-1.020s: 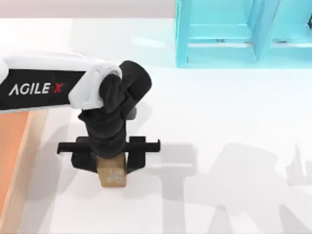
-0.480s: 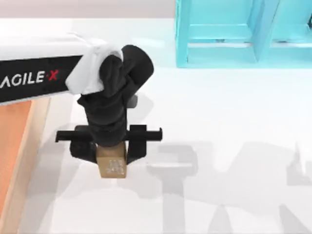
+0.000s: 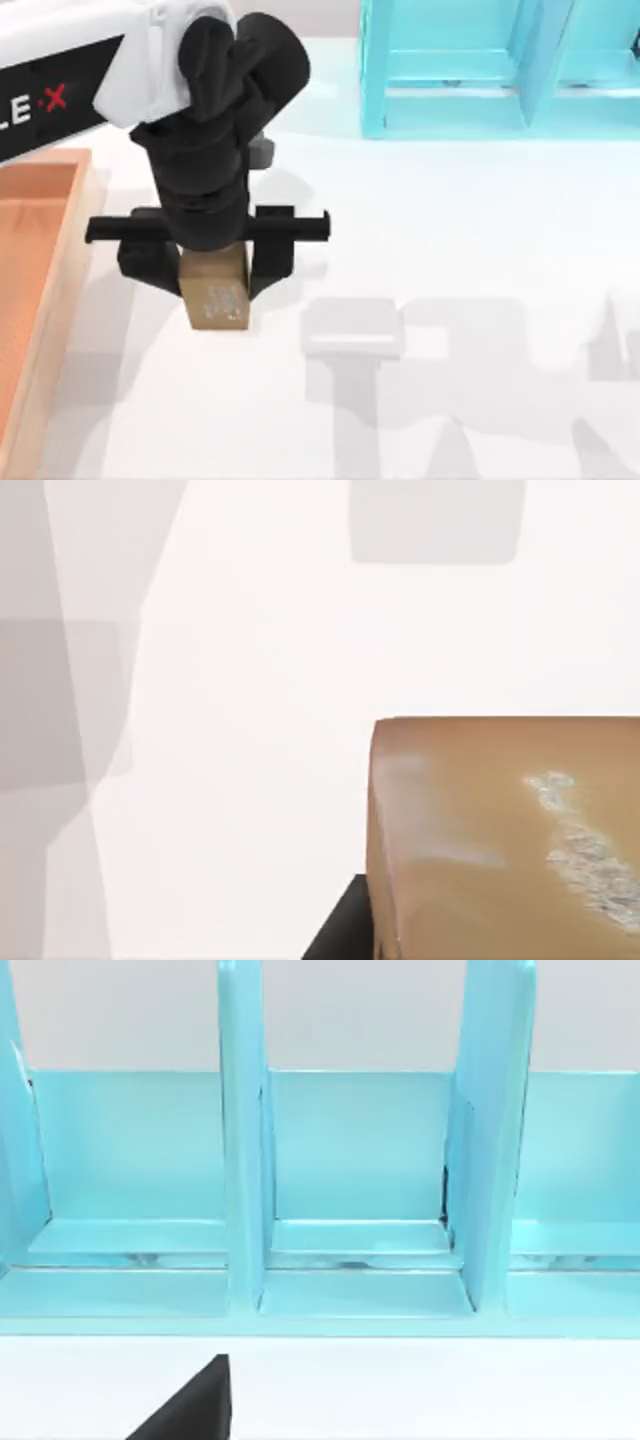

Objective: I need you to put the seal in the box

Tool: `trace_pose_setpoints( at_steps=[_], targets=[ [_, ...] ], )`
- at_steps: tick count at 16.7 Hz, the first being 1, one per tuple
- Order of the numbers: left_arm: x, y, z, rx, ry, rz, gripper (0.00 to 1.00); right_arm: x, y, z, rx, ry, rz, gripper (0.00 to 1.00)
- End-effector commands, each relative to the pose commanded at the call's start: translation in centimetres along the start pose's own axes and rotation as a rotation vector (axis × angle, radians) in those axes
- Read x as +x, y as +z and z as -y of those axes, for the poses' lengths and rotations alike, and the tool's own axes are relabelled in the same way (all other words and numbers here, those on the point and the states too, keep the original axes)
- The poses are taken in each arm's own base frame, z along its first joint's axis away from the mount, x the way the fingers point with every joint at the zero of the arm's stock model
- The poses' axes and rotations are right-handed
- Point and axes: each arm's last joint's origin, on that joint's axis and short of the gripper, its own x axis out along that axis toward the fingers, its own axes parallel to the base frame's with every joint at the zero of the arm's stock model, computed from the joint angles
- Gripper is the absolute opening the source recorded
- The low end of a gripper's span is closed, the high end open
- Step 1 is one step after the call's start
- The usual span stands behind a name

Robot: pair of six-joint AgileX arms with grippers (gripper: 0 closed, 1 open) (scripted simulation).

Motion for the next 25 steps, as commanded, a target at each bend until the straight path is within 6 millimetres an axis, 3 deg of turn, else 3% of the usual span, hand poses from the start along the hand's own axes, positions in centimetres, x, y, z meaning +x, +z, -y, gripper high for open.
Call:
trace_pose_setpoints(
  at_steps=[4,7,10,13,16,18,21,25],
  targets=[
    [0.2,0.1,-0.1,0.000,0.003,-0.003,0.00,0.0,0.0,0.0,0.000,0.000,0.000,1.00],
    [-0.2,1.4,-1.9,0.001,0.003,-0.005,0.00,0.0,0.0,0.0,0.000,0.000,0.000,1.00],
    [-0.9,3.8,-6.6,-0.006,0.004,-0.013,0.00,0.0,0.0,0.0,0.000,0.000,0.000,1.00],
    [-1.5,5.6,-13.8,-0.006,0.006,-0.033,0.00,0.0,0.0,0.0,0.000,0.000,0.000,1.00],
    [-2.3,5.6,-21.5,-0.004,0.001,-0.039,0.00,0.0,0.0,0.0,0.000,0.000,0.000,1.00],
    [-3.1,4.9,-25.3,-0.002,-0.002,-0.027,0.00,0.0,0.0,0.0,0.000,0.000,0.000,1.00],
    [-4.0,3.8,-28.4,-0.001,-0.002,-0.005,0.00,0.0,0.0,0.0,0.000,0.000,0.000,1.00],
    [-4.1,3.7,-28.7,-0.001,-0.002,-0.001,0.00,0.0,0.0,0.0,0.000,0.000,0.000,1.00]
  ],
)
